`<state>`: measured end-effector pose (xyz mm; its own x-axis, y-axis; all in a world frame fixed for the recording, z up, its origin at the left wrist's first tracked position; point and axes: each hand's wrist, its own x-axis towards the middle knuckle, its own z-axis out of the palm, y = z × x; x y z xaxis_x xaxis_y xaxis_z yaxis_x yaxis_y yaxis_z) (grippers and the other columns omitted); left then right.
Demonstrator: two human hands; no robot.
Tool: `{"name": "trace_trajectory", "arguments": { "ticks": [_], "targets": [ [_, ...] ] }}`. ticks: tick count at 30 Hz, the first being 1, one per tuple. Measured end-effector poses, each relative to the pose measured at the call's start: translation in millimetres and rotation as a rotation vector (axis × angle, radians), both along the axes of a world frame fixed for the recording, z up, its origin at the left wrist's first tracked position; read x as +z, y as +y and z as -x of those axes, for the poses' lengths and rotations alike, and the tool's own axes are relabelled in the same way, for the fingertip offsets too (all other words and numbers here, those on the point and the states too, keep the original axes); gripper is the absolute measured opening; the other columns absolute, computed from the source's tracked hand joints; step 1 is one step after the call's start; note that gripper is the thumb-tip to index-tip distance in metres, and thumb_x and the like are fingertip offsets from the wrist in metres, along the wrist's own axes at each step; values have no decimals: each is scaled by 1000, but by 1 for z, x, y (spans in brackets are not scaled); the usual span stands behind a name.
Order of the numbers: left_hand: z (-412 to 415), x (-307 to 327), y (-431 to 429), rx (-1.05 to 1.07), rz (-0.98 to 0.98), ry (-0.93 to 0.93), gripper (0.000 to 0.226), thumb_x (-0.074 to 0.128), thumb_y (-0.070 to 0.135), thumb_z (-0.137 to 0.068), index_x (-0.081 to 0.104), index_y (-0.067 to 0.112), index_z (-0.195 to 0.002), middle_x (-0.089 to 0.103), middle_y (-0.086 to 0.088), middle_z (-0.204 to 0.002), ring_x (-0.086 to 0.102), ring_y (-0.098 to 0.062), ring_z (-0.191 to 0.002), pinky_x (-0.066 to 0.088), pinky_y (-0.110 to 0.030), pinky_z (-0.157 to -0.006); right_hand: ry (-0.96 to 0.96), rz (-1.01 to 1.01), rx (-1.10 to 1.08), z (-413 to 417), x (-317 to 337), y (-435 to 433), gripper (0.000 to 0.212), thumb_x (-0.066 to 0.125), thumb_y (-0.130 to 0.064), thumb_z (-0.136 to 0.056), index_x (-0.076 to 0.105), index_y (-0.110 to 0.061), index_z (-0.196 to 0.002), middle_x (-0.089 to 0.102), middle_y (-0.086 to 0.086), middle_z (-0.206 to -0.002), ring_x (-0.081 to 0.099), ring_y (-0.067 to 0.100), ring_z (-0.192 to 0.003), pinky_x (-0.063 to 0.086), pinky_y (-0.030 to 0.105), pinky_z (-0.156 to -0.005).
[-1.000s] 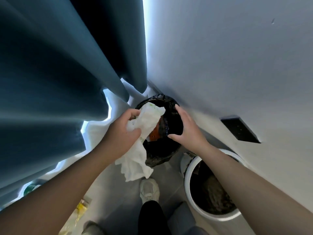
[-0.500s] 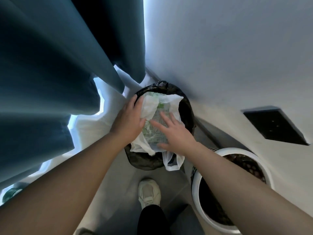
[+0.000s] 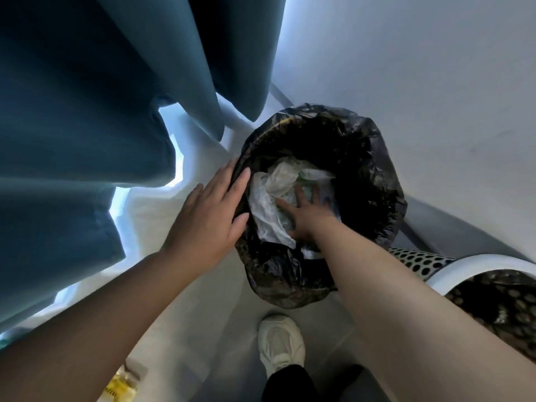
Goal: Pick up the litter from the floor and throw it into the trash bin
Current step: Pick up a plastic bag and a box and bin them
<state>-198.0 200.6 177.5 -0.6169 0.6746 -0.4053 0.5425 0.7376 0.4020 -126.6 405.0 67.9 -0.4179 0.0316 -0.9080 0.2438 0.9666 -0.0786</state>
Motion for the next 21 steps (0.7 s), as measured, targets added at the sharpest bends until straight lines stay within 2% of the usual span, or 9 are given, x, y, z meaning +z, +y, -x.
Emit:
{"name": "trace_trajectory", "arguments": {
  "ticks": [5, 9, 13, 18, 21],
  "targets": [
    [0, -3, -1, -22, -1, 22, 69, 38, 40, -96, 3, 22, -154, -10, 1, -161, 3, -19, -149, 18, -43, -117, 54, 20, -23, 0, 3, 0, 86, 56, -55, -85, -4, -52, -148, -21, 4, -160, -19, 45, -143, 11, 60, -114],
    [1, 9, 0, 0, 66, -50, 75, 39, 46, -96, -7, 28, -152, -17, 3, -160, -4, -20, -148, 16, -43, -119, 152, -1, -37, -5, 42, 2, 87, 54, -63, -86, -3, -49, -148, -12, 5, -162, -14, 41, -146, 20, 55, -115],
    [-6, 37, -9, 71, 105, -82, 77, 42, 48, -95, -5, 28, -153, -12, -2, -161, 3, -24, -148, 20, -42, -118, 299, -24, -24, -13, 104, -4, 87, 49, -65, -88, -5, -41, -151, -12, 8, -162, -12, 39, -146, 15, 54, -118],
    [-28, 79, -47, 172, 199, -13, 78, 44, 49, -95, -1, 24, -153, -5, -8, -161, 7, -30, -147, 25, -45, -115, 508, 2, 52, -34, 179, -38, 82, 40, -66, -91, -6, -38, -152, -10, 7, -162, -13, 37, -147, 9, 55, -118],
    [-52, 99, -80, 214, 234, 21, 77, 45, 49, -95, 2, 22, -153, -1, -11, -161, 10, -32, -147, 26, -45, -113, 545, 54, 118, -47, 203, -74, 82, 42, -64, -92, -6, -38, -152, -12, 6, -162, -16, 36, -147, 6, 57, -118]
  ]
}}
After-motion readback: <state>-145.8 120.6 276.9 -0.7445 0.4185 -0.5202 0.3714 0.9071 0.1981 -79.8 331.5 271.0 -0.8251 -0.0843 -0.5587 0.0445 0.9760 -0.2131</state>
